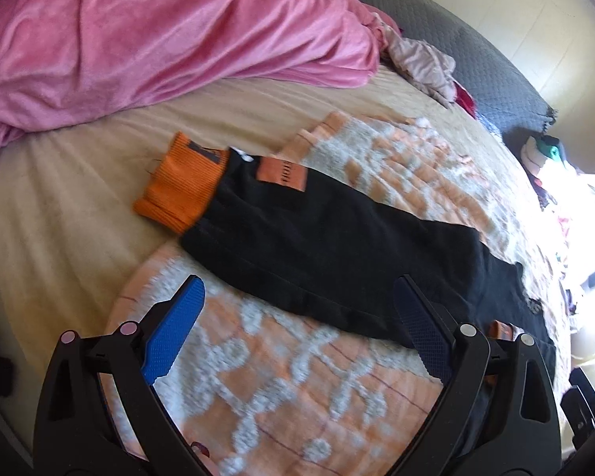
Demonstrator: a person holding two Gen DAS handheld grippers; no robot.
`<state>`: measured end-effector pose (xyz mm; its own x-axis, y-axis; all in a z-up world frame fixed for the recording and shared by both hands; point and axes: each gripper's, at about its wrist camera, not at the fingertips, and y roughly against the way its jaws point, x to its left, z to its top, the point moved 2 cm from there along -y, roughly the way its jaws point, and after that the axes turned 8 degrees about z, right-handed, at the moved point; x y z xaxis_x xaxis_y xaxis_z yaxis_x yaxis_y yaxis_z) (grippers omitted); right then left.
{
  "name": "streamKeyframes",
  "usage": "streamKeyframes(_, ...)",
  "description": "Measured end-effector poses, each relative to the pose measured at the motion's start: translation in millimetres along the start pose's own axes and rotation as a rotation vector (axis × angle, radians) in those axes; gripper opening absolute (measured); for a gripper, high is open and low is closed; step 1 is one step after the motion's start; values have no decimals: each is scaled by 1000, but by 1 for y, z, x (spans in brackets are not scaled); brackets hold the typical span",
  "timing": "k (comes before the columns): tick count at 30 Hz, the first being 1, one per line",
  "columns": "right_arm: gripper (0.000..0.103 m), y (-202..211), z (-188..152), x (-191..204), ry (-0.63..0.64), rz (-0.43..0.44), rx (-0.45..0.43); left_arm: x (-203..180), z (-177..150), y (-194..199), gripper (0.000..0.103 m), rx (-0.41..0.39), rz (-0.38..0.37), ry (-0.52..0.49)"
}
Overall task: Fold small clothes
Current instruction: 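Grasp the other sleeve's orange cuff with the left gripper and lift, then carry the held sleeve across the sweatshirt body with the left gripper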
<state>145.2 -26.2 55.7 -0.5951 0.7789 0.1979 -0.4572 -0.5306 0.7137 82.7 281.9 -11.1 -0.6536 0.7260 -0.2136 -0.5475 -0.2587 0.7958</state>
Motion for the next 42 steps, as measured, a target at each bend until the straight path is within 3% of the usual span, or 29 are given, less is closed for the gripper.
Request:
streamKeyframes(7, 95, -13, -6, 17, 26, 20, 26, 32, 12, -16, 89, -21, 65, 90)
streamKeyframes(12, 95, -18, -10, 19, 13, 29, 36, 46, 16, -29, 89, -19, 58, 159)
streamKeyframes(20, 95, -21, -12, 9, -31, 25, 38, 53, 27, -45, 76, -18, 62, 226)
streamKeyframes(26, 95, -23, -14, 1, -50, 15, 43, 54, 39, -58, 76, -26, 64, 274)
streamKeyframes(29, 95, -24, -15, -3, -64, 11, 43, 55, 42, -62, 61, -38, 69, 285)
streamKeyframes(32, 95, -25, -16, -7, -75, 4, 45, 59, 42, -63, 40, -59, 53, 308)
streamKeyframes(34, 95, -25, -17, -9, -81, -2, 46, 61, 43, -65, 16, -60, 24, 333)
streamKeyframes(37, 95, -25, -19, -12, -92, -8, 43, 61, 44, -60, 6, -81, -6, 338)
streamKeyframes(42, 95, -24, -26, -18, -109, -15, 52, 52, 45, -39, 4, -147, -96, 288)
